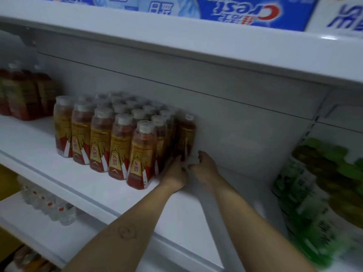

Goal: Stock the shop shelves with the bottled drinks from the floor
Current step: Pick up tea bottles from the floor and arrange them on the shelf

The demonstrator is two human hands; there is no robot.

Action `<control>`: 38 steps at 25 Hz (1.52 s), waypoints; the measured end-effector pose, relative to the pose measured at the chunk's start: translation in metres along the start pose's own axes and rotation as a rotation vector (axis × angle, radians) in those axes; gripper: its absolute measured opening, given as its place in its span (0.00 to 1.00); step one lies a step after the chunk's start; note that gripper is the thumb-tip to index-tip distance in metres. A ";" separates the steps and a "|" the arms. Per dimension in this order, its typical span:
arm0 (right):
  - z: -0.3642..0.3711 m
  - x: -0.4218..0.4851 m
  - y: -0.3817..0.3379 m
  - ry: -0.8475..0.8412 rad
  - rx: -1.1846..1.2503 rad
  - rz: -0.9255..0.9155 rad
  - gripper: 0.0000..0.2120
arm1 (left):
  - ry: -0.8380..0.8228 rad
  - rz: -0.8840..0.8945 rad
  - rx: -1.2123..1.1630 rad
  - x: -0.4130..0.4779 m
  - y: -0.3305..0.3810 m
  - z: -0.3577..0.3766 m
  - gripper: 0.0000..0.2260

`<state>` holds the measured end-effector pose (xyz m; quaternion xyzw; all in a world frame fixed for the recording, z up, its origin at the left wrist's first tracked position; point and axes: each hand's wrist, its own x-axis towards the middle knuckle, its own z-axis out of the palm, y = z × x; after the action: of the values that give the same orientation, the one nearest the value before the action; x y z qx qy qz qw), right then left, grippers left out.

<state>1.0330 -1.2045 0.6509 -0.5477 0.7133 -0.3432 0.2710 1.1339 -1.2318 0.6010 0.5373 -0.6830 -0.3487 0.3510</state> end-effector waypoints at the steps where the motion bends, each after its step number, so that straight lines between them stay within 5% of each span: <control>1: -0.007 -0.013 0.005 -0.001 0.011 -0.022 0.35 | 0.025 0.001 -0.045 -0.008 0.000 0.003 0.24; 5: -0.034 -0.077 0.018 0.017 0.137 -0.098 0.29 | 0.066 0.054 -0.195 -0.074 0.021 0.003 0.16; 10: -0.060 -0.194 0.048 -0.006 0.279 -0.206 0.26 | 0.107 0.114 -0.084 -0.202 0.053 0.008 0.20; 17: -0.072 -0.329 0.122 -0.052 0.420 -0.222 0.21 | 0.045 0.147 -0.261 -0.355 0.043 0.059 0.18; 31: 0.062 -0.425 0.385 -0.186 0.299 0.538 0.11 | -0.353 -0.362 -0.066 -0.470 -0.146 0.206 0.21; 38: 0.150 -0.449 0.522 -0.332 0.094 0.761 0.17 | -0.568 -0.508 0.020 -0.482 -0.255 0.275 0.23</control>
<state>0.9499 -0.7129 0.1528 -0.2799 0.7951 -0.1578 0.5143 1.1085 -0.7790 0.1924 0.5746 -0.6016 -0.5531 0.0447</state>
